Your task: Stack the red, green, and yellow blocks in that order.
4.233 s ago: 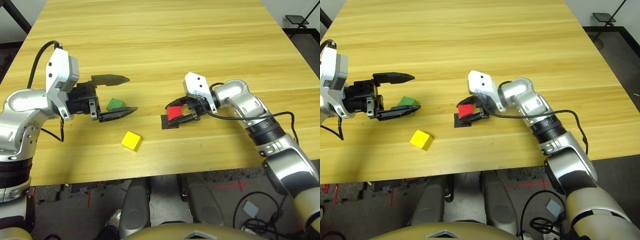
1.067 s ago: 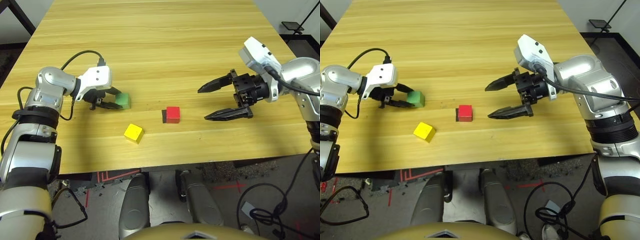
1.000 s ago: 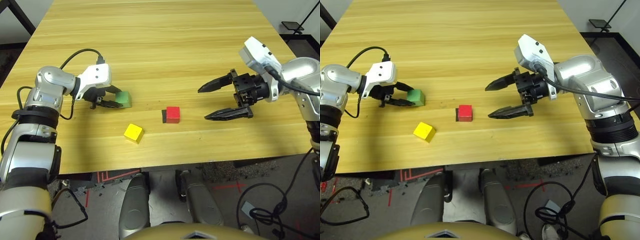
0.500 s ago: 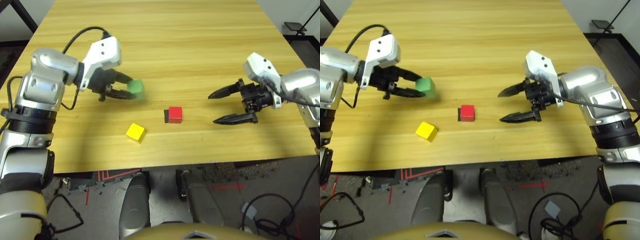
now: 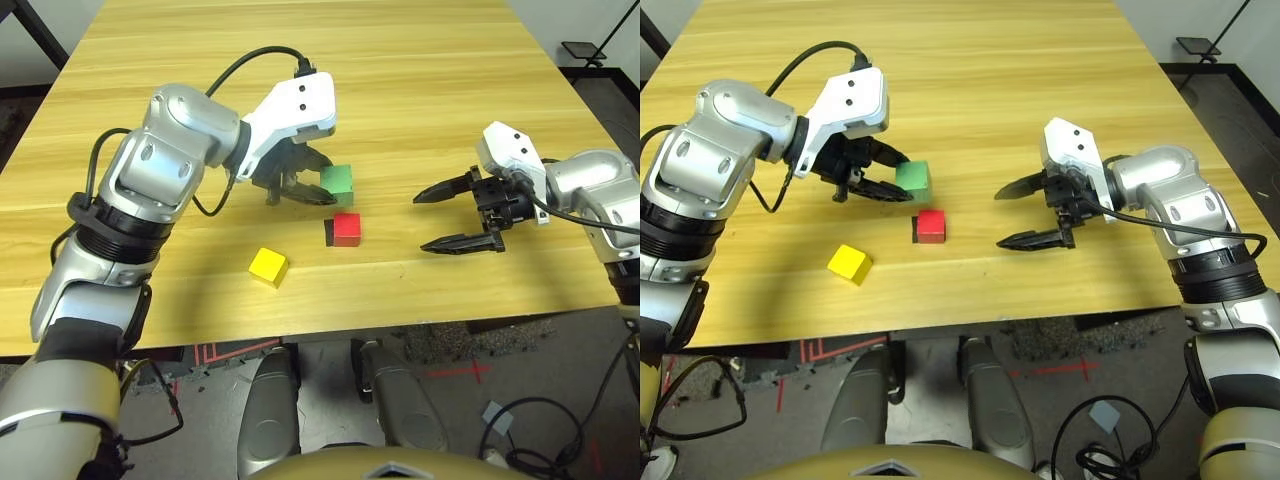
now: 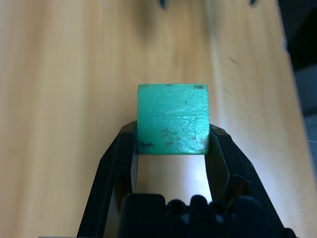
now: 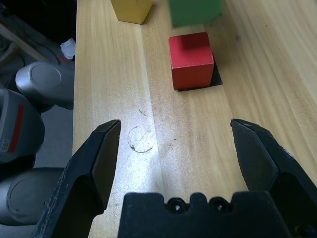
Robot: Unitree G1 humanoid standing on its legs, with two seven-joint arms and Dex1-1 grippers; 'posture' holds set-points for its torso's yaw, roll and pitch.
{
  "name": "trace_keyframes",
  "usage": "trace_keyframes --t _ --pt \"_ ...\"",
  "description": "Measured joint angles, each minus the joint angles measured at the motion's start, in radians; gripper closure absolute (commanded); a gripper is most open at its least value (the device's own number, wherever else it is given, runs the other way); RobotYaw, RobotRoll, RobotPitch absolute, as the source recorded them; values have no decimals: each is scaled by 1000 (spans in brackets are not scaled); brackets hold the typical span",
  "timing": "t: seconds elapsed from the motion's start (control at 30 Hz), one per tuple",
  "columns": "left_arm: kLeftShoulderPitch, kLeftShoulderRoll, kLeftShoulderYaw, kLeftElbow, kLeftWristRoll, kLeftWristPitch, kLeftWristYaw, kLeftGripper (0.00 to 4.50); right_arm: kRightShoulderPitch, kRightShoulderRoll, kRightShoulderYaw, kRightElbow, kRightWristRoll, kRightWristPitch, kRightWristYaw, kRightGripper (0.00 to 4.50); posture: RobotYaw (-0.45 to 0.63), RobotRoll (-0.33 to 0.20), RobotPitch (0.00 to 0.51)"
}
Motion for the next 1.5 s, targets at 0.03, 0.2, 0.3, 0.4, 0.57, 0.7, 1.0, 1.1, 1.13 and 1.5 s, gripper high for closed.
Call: trace_keyframes --t 0.03,0.2,0.3,0.4,0.57,0.7,1.0,1.1,1.13,1.5 --pt "0 -2 -1 0 0 0 5 2467 0 1 0 -1 0 1 -2 0 -83 -60 212" --pt "0 -27 -19 13 2 -5 26 2467 3 2 -1 -25 3 12 -7 0 -93 -58 217" --pt "-4 -54 -24 26 1 -7 42 2467 11 2 -2 -41 6 20 -11 0 -104 -54 221" --pt "-6 -53 -25 30 2 -7 43 2467 16 2 -2 -44 13 28 -18 0 -112 -53 225" --pt "-10 -54 -30 42 2 -11 42 2467 40 1 -7 -76 22 40 -29 0 -127 -54 231" --pt "-10 -54 -36 52 2 -23 36 2467 45 1 -14 -83 24 52 -38 0 -134 -56 236" --pt "-10 -61 -37 54 1 -26 34 2467 50 -6 -23 -98 30 64 -40 0 -143 -58 246" --pt "-10 -64 -37 54 1 -26 34 2467 50 -7 -23 -98 30 64 -40 0 -145 -58 248" --pt "-10 -65 -37 54 1 -26 34 2467 50 -7 -23 -98 30 65 -40 0 -146 -58 249" --pt "-9 -66 -39 53 -8 -26 33 2467 50 -7 -34 -98 30 67 -41 0 -157 -60 256"
